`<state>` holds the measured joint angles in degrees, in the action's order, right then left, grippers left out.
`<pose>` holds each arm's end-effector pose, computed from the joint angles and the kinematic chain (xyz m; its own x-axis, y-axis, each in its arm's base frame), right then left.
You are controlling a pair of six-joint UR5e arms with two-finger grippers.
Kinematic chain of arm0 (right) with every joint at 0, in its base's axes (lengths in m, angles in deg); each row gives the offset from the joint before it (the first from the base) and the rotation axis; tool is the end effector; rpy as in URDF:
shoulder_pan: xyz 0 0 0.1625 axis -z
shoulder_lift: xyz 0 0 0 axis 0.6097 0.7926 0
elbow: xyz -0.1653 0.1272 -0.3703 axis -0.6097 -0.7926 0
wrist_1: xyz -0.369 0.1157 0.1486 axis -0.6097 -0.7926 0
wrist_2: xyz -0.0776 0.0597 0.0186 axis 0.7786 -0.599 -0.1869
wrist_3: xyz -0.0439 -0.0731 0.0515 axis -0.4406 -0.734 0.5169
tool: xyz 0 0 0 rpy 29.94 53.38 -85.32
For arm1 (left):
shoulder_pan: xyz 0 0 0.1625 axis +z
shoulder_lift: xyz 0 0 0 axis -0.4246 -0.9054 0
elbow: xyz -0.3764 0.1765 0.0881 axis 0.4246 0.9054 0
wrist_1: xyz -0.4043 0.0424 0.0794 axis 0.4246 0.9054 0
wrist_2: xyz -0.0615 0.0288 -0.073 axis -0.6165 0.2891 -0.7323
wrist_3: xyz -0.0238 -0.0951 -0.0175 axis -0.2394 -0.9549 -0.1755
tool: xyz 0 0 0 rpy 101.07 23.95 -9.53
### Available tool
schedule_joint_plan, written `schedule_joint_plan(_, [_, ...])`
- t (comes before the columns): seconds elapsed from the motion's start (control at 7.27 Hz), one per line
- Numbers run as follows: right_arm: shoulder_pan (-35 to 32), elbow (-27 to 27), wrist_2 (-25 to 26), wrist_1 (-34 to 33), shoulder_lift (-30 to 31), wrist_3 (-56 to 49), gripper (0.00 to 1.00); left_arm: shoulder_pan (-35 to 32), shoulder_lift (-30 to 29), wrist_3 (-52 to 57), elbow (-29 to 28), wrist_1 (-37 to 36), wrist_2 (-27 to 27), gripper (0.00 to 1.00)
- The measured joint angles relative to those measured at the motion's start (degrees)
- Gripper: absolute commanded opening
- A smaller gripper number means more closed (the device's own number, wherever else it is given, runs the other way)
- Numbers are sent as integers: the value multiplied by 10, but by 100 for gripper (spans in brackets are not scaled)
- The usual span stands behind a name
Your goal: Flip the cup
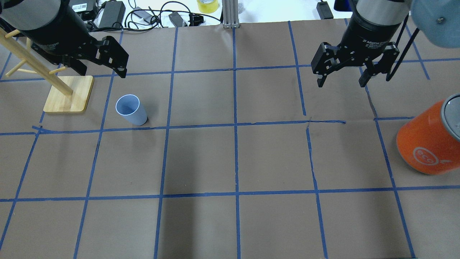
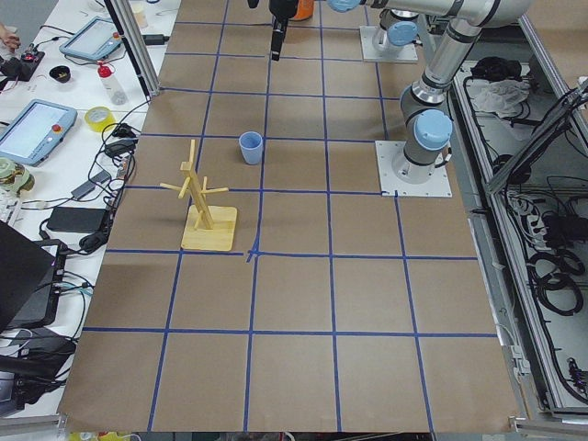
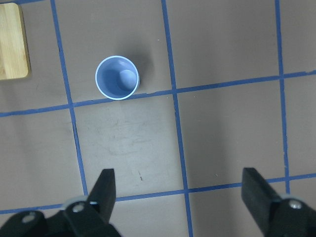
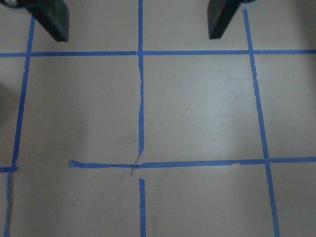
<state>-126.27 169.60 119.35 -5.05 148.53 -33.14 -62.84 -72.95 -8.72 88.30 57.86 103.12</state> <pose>0.1261 -0.5007 0.4871 -0.9988 0.0234 -0.0420 0.0195 0.9956 0.0912 -0.1200 -0.4686 0.5493 -0.9925 0.1218 0.0096 0.1192 0.9827 -0.1419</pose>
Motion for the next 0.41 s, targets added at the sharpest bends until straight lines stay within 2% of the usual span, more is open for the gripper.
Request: schedule_joint_plan(0.41, [0, 0, 0, -8, 0, 0, 100, 1, 2, 0, 12, 0, 0, 95])
